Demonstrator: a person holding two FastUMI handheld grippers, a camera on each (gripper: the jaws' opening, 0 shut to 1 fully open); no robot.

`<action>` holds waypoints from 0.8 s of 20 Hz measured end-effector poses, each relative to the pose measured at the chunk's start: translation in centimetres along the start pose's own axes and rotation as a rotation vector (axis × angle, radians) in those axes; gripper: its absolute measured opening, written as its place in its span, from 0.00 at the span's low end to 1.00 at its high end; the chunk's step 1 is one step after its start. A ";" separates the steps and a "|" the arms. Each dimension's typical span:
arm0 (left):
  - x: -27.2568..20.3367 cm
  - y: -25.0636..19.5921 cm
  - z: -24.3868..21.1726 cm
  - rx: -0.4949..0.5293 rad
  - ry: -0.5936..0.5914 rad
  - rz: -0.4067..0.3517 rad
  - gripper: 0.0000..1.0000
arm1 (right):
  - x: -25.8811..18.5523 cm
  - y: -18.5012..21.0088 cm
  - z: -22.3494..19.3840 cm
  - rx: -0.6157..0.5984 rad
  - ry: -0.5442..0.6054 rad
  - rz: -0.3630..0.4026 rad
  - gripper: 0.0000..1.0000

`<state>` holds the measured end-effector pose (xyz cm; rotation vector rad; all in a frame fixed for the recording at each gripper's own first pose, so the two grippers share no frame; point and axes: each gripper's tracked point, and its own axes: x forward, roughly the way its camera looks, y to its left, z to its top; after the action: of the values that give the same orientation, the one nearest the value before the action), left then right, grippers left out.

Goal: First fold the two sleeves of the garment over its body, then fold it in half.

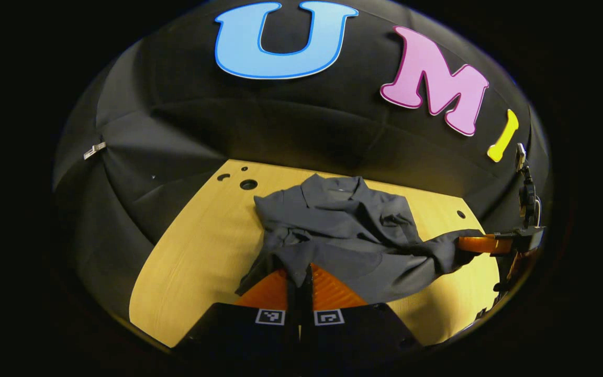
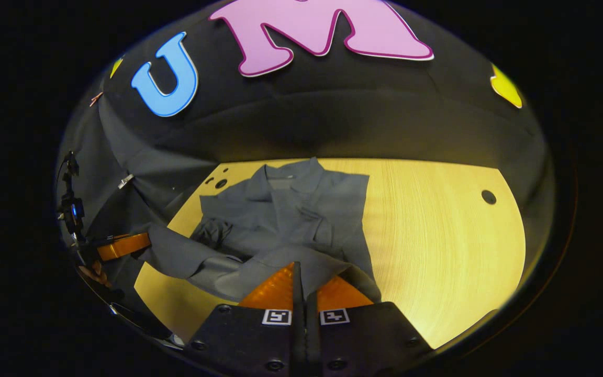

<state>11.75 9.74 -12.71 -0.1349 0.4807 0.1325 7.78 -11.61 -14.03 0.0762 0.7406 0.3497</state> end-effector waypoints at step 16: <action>15.1 0.9 11.0 -0.018 -0.093 -0.020 0.06 | 13.4 -3.5 12.1 -0.022 -0.193 -0.030 0.05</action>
<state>29.80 13.79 -10.19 -0.1504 0.3854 0.1230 26.03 -9.69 -14.42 0.0765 0.5465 0.3167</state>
